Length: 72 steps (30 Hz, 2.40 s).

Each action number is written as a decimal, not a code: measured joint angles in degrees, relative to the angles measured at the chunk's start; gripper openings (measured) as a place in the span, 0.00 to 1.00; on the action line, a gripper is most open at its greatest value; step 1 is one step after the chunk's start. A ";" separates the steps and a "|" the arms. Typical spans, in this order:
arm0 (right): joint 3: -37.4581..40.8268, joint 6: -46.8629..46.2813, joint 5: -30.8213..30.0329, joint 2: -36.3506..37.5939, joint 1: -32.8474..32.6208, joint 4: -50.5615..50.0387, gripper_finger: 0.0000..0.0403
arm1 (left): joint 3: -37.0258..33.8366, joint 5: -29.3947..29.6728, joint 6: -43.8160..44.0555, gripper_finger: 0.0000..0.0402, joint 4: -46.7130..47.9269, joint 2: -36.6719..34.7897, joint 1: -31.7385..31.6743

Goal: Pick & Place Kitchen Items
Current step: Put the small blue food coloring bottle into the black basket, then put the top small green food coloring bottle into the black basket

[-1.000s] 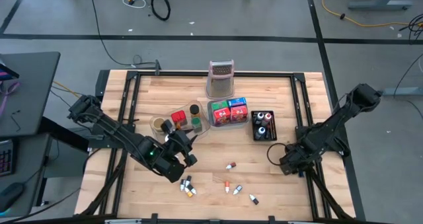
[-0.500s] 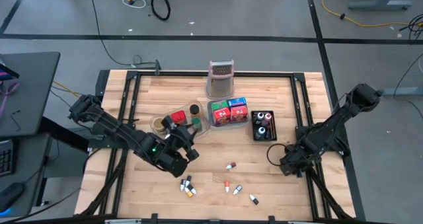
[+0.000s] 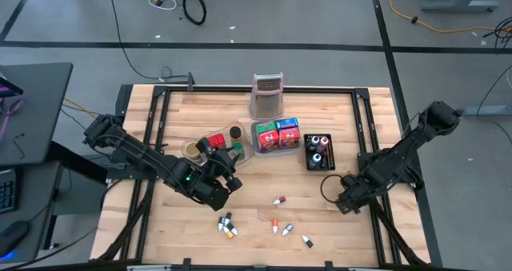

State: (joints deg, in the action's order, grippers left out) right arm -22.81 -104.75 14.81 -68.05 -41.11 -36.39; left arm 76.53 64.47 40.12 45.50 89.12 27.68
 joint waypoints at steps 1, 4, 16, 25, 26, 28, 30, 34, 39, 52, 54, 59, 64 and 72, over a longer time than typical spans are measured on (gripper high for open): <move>-0.30 0.64 -1.54 0.00 0.00 0.05 0.11 | 0.00 0.00 0.02 0.31 0.00 0.02 0.00; -1.28 2.63 -7.46 0.00 0.36 0.40 0.13 | 0.00 -0.02 0.06 0.31 0.00 0.00 0.02; -11.26 26.08 -28.90 0.03 7.54 0.62 0.13 | 0.00 -1.09 0.14 0.31 -1.70 0.00 0.02; -19.29 45.29 -32.94 0.28 14.60 -9.40 0.13 | 0.00 -5.35 -2.05 0.31 -3.02 0.01 0.02; -19.62 45.52 -32.73 0.28 14.99 -11.74 0.14 | 0.00 -5.66 -2.06 0.31 -3.04 0.02 0.02; -19.94 45.42 -32.62 0.30 15.75 -16.16 0.14 | 0.00 -6.98 -2.08 0.31 -3.00 0.02 0.02; -19.98 45.24 -32.83 0.31 16.53 -20.49 0.15 | 0.00 -8.76 -2.08 0.31 -2.99 0.02 0.02; -19.98 43.31 -40.75 0.33 17.96 -23.72 0.15 | 0.00 -14.36 -1.82 0.31 -3.02 0.02 0.02; -20.00 48.50 -42.36 0.35 20.23 -23.28 0.15 | 0.00 -16.88 -8.99 0.31 -3.01 0.01 0.04; -15.25 57.73 -42.36 0.39 21.52 -11.10 0.17 | 0.00 -20.19 -15.09 0.31 -3.04 0.00 0.04; -15.23 58.80 -42.34 0.39 21.56 -10.41 0.19 | 0.00 -20.81 -15.09 0.31 -3.03 0.01 0.04; -15.23 59.71 -42.30 0.39 21.60 -11.73 0.27 | 0.00 -20.83 -15.02 0.31 -3.04 0.01 0.02; -15.21 60.84 -42.38 0.39 22.33 -12.63 0.37 | 0.00 -20.76 -14.98 0.31 -3.04 0.00 0.02; -18.47 68.14 -41.52 0.39 25.48 -16.91 0.50 | 0.00 -20.65 -15.20 0.31 -3.90 0.00 0.02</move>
State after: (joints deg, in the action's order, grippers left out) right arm -41.28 -36.61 -26.70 -67.66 -15.63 -53.30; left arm 76.53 43.81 24.93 41.59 89.12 27.70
